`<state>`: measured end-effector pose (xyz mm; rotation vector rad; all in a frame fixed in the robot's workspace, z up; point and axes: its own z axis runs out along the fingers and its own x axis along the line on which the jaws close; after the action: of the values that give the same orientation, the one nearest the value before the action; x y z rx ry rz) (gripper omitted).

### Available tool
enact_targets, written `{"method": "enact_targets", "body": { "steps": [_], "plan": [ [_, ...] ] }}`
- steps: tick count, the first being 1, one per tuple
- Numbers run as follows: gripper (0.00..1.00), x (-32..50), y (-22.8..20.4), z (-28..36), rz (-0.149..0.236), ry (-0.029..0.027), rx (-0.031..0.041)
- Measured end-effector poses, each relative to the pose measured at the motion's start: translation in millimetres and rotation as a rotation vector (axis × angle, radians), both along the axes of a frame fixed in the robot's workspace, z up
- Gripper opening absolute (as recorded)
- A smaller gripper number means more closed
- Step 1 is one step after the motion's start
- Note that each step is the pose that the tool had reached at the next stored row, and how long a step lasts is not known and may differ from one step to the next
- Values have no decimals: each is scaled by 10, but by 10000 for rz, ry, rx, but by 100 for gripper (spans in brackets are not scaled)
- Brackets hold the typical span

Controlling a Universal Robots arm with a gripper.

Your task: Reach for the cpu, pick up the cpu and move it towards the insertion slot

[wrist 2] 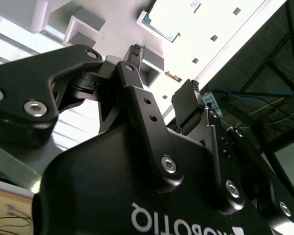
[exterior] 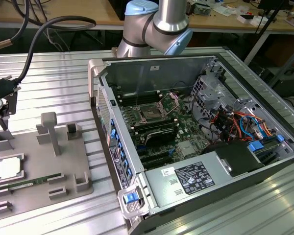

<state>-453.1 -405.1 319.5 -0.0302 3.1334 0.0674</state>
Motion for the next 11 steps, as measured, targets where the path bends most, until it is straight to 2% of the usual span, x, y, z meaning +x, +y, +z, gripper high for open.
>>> {"method": "enact_targets", "body": {
  "steps": [4, 11],
  "plan": [
    [55, -29, -2, -77, 2, -60, 2],
    [55, -30, -1, -84, 1, -59, 1]
  ]
}}
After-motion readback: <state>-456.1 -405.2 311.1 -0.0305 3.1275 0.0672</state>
